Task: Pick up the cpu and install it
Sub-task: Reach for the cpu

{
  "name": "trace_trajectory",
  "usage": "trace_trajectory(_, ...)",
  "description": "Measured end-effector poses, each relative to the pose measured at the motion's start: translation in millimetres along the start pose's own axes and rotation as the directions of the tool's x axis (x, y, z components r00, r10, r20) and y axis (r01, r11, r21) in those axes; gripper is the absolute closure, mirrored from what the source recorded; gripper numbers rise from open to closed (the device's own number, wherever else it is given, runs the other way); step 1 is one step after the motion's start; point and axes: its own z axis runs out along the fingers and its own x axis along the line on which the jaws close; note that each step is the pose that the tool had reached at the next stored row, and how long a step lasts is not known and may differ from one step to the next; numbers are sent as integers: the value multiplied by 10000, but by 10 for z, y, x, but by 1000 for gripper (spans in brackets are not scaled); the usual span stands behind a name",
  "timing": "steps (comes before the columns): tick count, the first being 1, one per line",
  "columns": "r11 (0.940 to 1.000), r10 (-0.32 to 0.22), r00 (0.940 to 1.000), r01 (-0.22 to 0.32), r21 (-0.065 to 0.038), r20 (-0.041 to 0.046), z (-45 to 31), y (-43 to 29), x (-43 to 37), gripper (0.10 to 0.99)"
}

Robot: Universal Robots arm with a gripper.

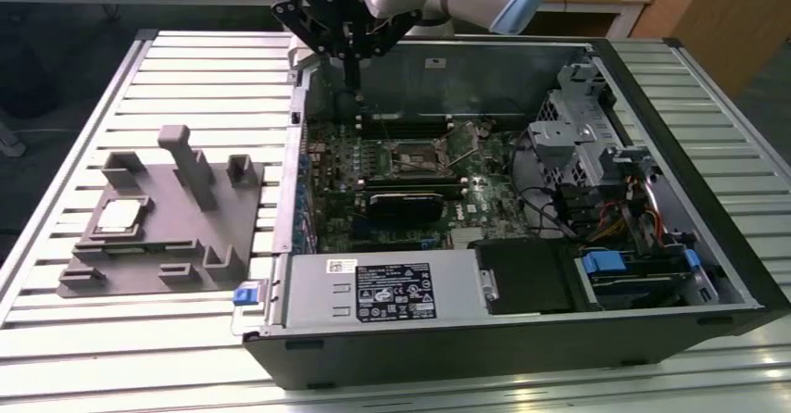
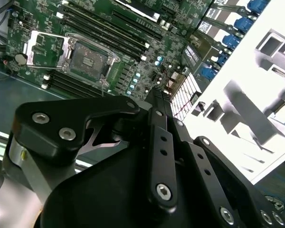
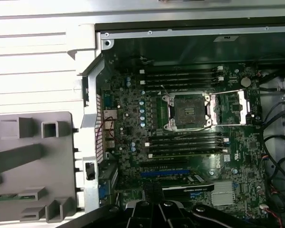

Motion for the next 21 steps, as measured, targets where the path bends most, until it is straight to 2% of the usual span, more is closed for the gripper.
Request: trace_trajectory(21,10000,-1,10000,1,-1,1,-7,-21,273,980)
